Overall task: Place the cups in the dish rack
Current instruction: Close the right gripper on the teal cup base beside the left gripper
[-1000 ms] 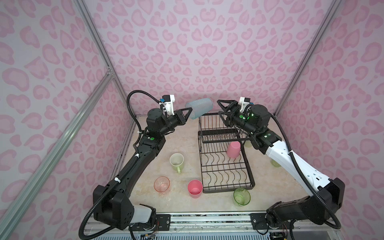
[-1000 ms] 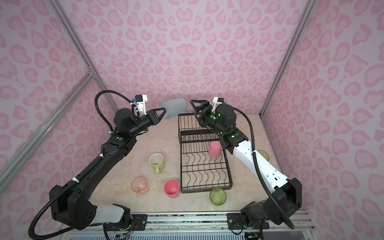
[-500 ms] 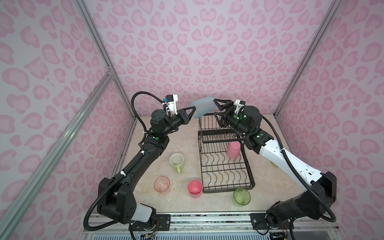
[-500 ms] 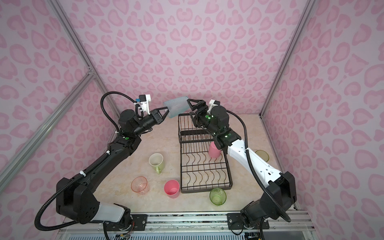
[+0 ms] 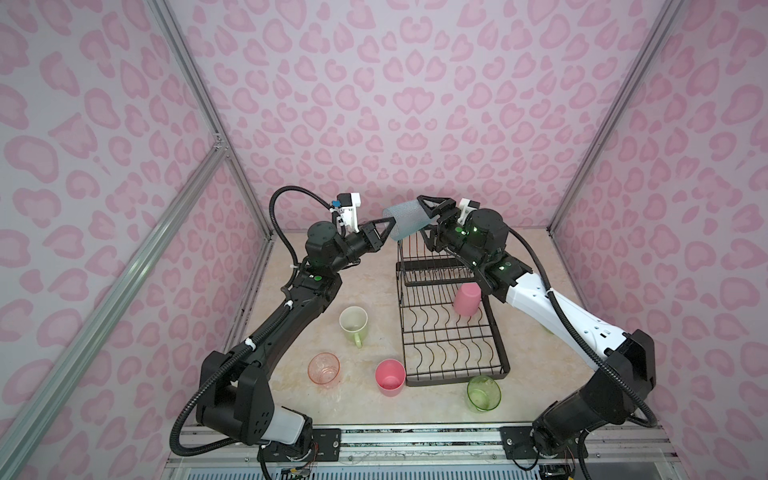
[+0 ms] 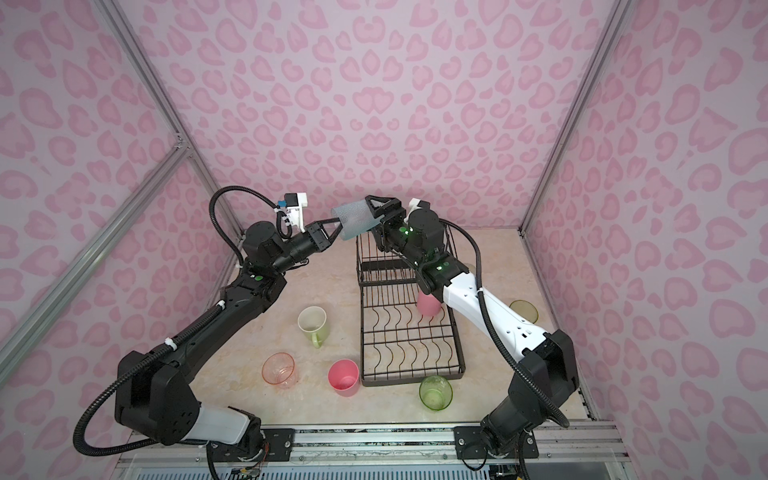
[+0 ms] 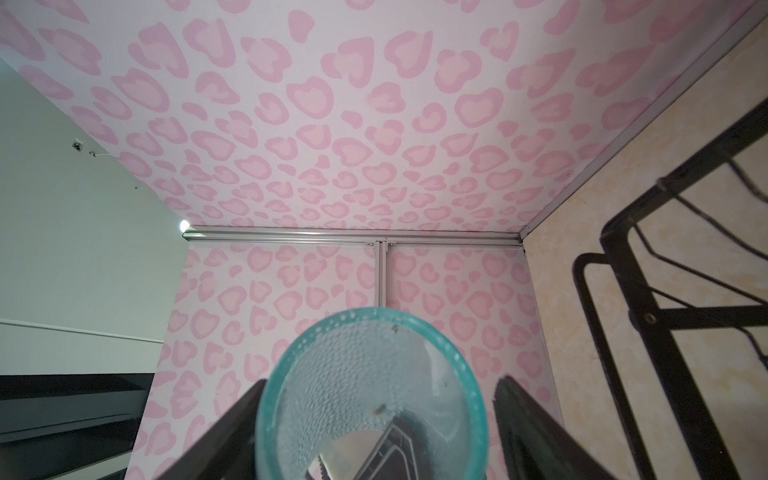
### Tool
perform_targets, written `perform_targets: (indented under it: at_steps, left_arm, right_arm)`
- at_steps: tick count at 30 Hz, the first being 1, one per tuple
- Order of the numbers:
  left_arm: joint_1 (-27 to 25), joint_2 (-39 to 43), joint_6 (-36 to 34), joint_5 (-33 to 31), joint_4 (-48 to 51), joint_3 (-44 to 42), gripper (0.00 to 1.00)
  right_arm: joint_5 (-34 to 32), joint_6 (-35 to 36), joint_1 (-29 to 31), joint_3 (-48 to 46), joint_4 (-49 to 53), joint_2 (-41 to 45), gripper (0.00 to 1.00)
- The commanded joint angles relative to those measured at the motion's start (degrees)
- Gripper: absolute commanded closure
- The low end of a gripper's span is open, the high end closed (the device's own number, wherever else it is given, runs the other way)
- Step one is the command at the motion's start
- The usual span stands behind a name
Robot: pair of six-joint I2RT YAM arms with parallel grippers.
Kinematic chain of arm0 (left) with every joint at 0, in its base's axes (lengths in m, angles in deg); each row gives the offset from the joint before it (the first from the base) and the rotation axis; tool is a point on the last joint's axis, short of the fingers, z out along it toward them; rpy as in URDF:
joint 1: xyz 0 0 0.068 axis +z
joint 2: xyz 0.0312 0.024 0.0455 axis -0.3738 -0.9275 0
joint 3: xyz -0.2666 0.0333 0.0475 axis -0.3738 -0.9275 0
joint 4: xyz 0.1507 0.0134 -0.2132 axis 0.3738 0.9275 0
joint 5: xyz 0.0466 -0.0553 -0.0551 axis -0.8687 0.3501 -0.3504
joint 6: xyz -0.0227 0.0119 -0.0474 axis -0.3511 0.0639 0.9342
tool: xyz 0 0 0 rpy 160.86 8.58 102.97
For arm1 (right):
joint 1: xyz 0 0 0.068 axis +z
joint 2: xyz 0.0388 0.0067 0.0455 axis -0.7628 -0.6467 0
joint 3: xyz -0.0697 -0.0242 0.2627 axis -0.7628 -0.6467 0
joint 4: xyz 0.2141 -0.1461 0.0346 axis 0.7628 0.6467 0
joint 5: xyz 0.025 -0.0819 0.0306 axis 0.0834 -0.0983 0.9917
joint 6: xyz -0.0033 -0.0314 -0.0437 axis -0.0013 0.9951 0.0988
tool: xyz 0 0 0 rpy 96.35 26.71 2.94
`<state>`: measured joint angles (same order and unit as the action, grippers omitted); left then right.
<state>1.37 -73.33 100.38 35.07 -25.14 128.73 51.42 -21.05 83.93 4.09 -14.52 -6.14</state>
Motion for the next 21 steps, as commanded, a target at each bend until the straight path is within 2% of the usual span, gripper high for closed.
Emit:
perform_targets:
  at_steps: [1, 16, 21]
  left_arm:
    - [-0.08, -1.05, 0.82, 1.83, -4.69, 0.2, 0.97]
    - [-0.08, -3.65, 1.34, 7.38, -2.47, 3.03, 0.96]
    - [-0.08, -3.83, 0.84, 7.57, -1.74, 3.03, 0.9]
  right_arm:
    - [-0.44, -0.24, 0.26, 0.6, -2.17, -0.66, 0.19]
    - [0.12, 3.02, 0.29, -0.32, -0.86, -0.15, 0.25]
    - [-1.31, 4.83, 0.39, -1.34, -1.2, 0.95, 0.32]
